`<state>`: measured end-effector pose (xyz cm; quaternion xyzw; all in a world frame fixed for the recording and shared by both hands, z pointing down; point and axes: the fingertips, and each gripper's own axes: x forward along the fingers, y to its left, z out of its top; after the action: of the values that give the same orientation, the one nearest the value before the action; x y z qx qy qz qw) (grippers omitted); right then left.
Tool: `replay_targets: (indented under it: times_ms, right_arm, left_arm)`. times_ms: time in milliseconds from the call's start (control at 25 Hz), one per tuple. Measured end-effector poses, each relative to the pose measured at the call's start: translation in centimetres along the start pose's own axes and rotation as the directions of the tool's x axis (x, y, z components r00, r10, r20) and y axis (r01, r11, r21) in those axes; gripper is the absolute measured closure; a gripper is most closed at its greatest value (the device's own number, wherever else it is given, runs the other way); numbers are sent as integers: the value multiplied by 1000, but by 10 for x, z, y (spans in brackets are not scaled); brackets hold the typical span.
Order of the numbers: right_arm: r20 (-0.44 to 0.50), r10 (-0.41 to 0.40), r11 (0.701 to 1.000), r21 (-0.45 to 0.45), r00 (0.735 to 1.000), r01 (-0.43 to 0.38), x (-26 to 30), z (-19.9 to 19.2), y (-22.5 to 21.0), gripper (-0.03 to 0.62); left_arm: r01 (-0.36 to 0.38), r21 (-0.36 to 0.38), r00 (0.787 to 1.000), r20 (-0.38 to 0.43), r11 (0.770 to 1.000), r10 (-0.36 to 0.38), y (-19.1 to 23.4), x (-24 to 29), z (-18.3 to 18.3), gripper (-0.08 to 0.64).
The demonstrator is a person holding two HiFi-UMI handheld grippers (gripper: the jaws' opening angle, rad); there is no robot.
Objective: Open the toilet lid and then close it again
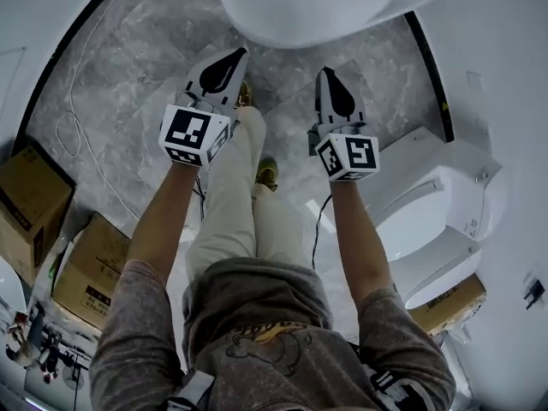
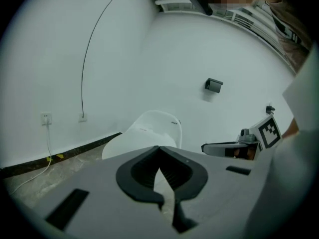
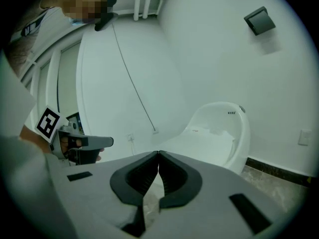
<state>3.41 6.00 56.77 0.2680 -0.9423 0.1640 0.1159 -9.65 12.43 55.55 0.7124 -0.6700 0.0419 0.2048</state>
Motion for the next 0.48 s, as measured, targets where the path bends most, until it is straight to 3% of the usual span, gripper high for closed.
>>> replay_targets:
  times_ms: [240,480]
  right_arm:
    - [-44,25,1000,1,999,-25,53,-82,-21,566]
    - [-69,69,998,19,995,-68,96,-130,-33,566]
  left_arm:
    - [11,3,999,-43,1000,-11,35,49,-82,551]
    - [11,0,997,-81,1000,-11,55,90,-141,551]
